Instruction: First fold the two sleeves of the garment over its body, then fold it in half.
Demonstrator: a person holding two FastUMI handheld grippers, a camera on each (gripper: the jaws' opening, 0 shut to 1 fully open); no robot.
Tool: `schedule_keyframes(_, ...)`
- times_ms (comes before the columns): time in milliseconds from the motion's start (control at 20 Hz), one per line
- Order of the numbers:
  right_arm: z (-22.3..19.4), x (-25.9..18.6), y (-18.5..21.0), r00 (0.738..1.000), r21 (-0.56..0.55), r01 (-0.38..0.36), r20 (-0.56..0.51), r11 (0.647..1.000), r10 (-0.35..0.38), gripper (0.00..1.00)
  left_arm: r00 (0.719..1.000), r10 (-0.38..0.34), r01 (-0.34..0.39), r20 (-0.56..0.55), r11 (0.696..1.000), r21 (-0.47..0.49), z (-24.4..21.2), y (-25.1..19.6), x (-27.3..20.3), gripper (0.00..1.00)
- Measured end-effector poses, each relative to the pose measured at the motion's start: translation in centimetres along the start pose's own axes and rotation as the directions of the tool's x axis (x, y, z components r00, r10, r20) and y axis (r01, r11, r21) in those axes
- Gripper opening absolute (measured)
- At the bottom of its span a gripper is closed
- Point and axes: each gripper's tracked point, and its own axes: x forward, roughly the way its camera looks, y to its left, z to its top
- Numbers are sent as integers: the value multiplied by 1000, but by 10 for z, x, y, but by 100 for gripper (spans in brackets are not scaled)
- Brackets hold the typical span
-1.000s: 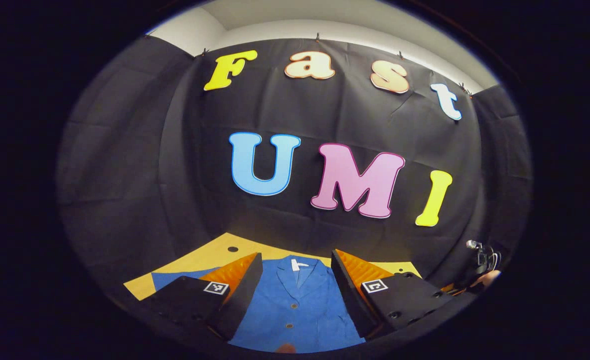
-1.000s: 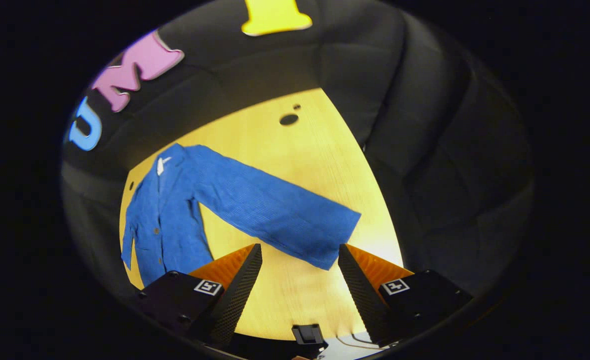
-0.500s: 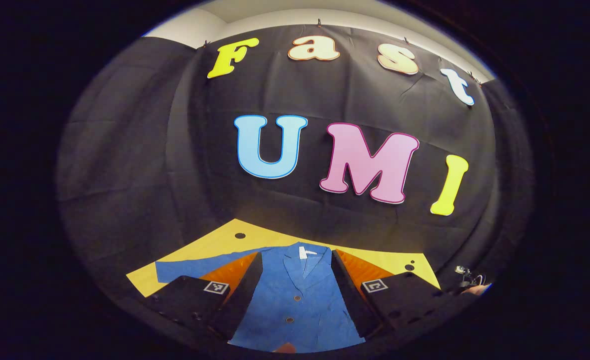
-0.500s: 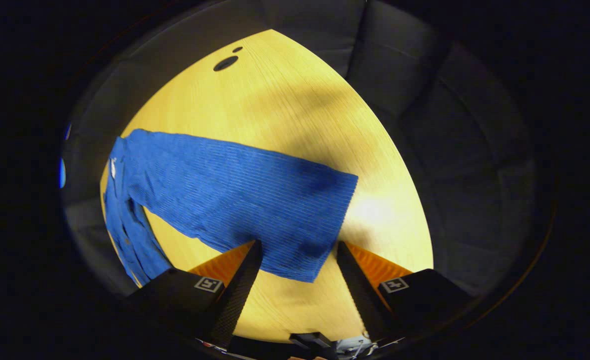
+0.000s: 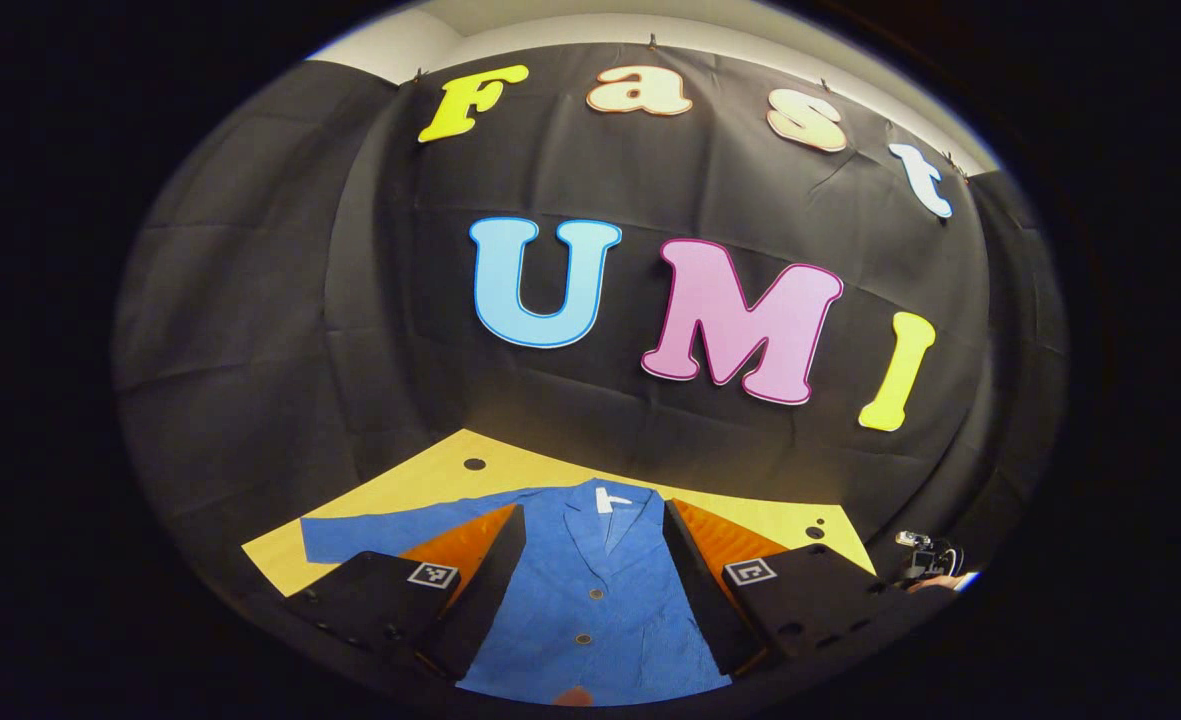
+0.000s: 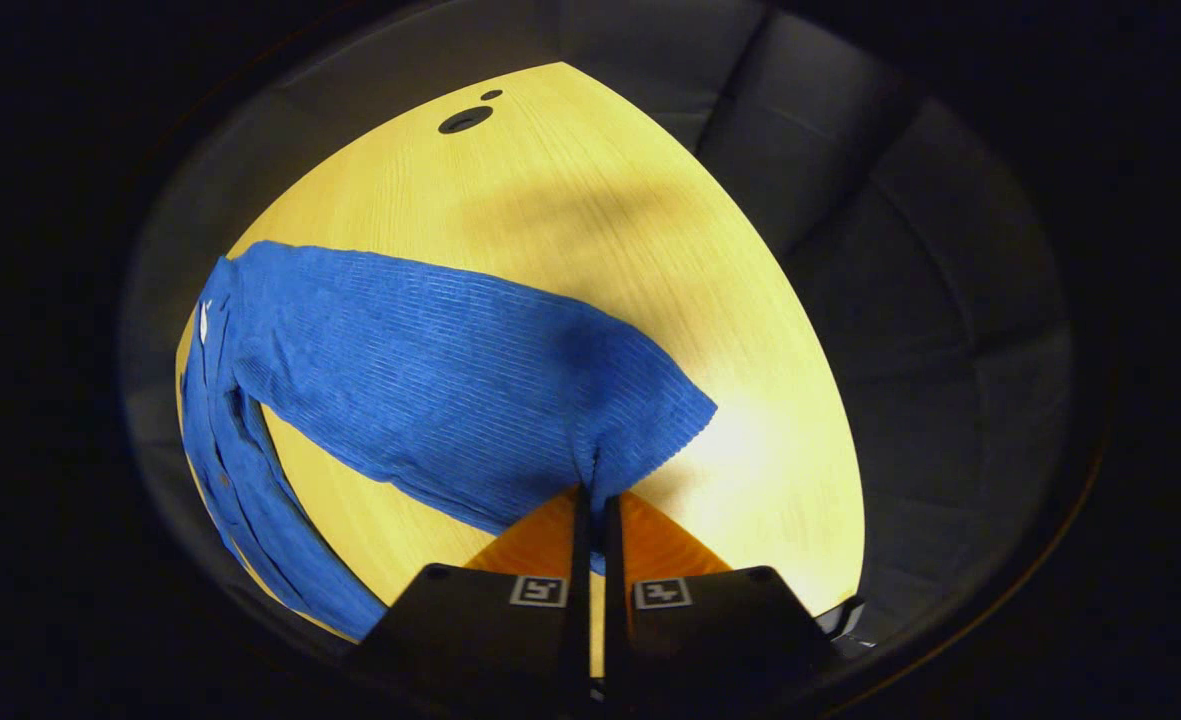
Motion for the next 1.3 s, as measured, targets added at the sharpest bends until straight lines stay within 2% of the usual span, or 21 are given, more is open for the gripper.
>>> schedule_keyframes(50, -2, -2, 4, 1000, 16, -17, 7, 1000, 17, 0, 1000, -3, 3, 0, 1000, 2, 1, 8, -2, 79)
schedule_keyframes(100, -6, -3, 7, 1000, 31, -24, 16, 999, 23, 5, 1000, -3, 3, 5, 1000, 4, 3, 17, -3, 80)
schedule_keyframes(350, 9, -41, 17, 988, 41, -19, 153, 999, 13, 5, 1000, 7, -7, 11, 1000, -7, 6, 67, -5, 80)
schedule_keyframes(650, 34, -125, 55, 954, -6, -4, 299, 1000, 5, 5, 999, -33, 34, 17, 998, -58, 11, 95, 6, 80)
schedule_keyframes(750, 46, -167, 80, 923, -36, 1, 385, 999, 13, 5, 998, -52, 54, 33, 996, -68, 16, 102, 9, 80)
schedule_keyframes(900, 58, -229, 132, 850, -97, 15, 525, 995, 39, 4, 995, -74, 80, 61, 992, -99, 25, 123, 12, 80)
schedule_keyframes(1050, 50, -261, 174, 803, -157, 45, 593, 987, 58, 4, 995, -77, 86, 66, 987, -137, 24, 152, 15, 79)
schedule_keyframes(1100, 40, -267, 189, 803, -166, 70, 594, 984, 43, 5, 995, -73, 82, 60, 985, -149, 23, 162, 16, 79)
schedule_keyframes(1200, 38, -292, 207, 741, -242, 182, 671, 953, 29, 5, 996, -60, 69, 60, 984, -162, 20, 182, 18, 79)
schedule_keyframes(1250, 38, -301, 226, 720, -279, 188, 691, 942, 61, 5, 997, -54, 63, 62, 985, -164, 19, 191, 19, 79)
schedule_keyframes(1300, 28, -303, 252, 740, -287, 149, 668, 946, 86, 4, 997, -50, 59, 62, 985, -164, 19, 197, 21, 79)
